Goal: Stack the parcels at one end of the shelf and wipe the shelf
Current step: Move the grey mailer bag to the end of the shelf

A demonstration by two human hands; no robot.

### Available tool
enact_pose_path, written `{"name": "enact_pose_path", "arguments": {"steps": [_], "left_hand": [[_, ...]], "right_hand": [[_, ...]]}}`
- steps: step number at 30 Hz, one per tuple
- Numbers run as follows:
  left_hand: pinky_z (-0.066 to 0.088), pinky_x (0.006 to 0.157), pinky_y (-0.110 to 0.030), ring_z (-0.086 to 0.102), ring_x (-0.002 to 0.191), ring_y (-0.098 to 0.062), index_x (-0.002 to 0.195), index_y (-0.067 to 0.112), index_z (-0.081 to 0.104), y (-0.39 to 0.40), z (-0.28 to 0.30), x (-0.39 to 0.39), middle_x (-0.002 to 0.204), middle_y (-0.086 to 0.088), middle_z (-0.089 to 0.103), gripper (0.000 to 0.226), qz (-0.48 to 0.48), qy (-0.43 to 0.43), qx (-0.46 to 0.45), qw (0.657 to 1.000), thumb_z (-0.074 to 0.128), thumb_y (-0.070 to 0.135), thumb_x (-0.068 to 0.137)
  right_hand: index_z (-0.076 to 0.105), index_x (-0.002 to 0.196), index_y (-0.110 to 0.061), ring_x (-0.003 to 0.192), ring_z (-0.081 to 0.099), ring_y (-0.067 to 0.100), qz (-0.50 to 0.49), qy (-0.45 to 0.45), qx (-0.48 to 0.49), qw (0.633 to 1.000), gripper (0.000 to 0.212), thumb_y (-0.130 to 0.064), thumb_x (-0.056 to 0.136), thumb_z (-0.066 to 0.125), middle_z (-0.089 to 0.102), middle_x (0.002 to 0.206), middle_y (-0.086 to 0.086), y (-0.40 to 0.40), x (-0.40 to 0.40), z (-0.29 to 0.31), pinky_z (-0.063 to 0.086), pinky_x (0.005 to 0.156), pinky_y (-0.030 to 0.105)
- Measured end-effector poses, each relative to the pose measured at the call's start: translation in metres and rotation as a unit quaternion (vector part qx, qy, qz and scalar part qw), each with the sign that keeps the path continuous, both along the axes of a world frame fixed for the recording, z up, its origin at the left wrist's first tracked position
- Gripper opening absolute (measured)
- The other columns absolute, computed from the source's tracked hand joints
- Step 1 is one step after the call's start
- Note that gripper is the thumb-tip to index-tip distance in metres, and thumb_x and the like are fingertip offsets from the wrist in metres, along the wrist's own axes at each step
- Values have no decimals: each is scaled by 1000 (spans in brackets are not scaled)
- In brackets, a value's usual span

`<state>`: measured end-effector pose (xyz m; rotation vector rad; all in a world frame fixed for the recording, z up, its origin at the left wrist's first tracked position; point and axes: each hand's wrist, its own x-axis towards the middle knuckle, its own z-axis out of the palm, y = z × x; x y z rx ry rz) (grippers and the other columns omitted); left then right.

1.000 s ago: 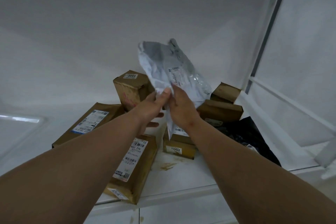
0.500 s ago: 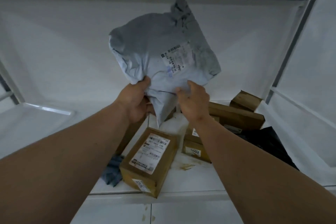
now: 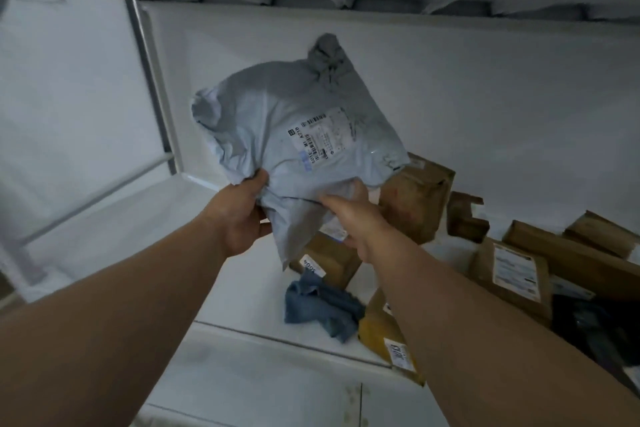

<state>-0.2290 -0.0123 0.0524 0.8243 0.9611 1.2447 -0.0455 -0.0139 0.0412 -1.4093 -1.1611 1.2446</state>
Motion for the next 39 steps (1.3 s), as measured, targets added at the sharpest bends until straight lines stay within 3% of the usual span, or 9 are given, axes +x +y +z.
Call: {"name": "enact_pose_path", "arguments": {"steps": [6,11,16,19,22,25,31,36,39], "left_hand": [[57,55,-34,71,65,-17,108,19,61,-3,-3,-120,80,-1,73,20,37,-5,-9,999,53,33,97],[58,55,-33,68,73,-20,114,19,60,-7,-14,-191,90,-3,70,23,65,16,-31,997,56,32,96],[59,53,-29,66,69,-17,100,21,61,1,-30,-230,84,-1,69,11,126,19,-52,991,54,29,97],[57,64,-34,65,73,-18,100,22,62,11,-43,-245,88,-1,69,11,143,10,-57,988,55,29,96],[53,83,-43,64,85,-23,105,22,62,16,-51,-245,98,-4,69,14,115,9,-71,991,58,30,94],[53,84,-43,65,90,-24,112,21,63,52,-56,-240,105,-5,70,22,117,19,-80,990,62,30,91],[54,72,-36,67,90,-22,119,19,62,88,-57,-233,107,-3,72,32,146,43,-97,984,67,27,89],[56,77,-38,68,97,-24,126,23,59,108,-54,-240,111,-3,71,44,203,-37,-78,975,70,12,84],[55,78,-39,68,95,-23,123,23,61,115,-43,-246,108,-3,71,38,207,-69,-69,974,69,23,86]], "right_hand": [[10,152,-29,125,45,30,-45,35,-99,993,106,-50,71,74,38,148,5,24,-92,-19,43,99,44],[52,129,-22,95,60,23,52,109,-118,986,52,-38,82,69,63,110,6,27,-162,-30,46,90,43],[48,119,-21,74,59,18,50,-7,-59,997,42,-7,81,60,65,97,4,40,-197,-40,43,68,28],[46,120,-33,79,59,19,79,-14,-64,995,49,-7,80,57,64,102,2,55,-207,-47,44,70,30],[44,121,-29,93,62,24,54,95,-83,991,47,-18,81,66,63,111,2,66,-215,-53,49,80,38],[45,125,-22,100,65,28,22,167,-93,981,57,-14,77,74,63,117,5,111,-222,-65,54,73,37],[39,114,-22,102,58,28,-14,103,-30,994,47,5,81,60,54,111,3,155,-215,-57,55,83,45],[40,116,-26,91,57,24,-18,16,21,999,47,6,82,41,54,98,-4,183,-223,-51,49,74,37],[42,117,-26,87,54,21,-21,-6,32,999,45,3,83,33,55,101,-3,190,-222,-50,47,74,35]]}}
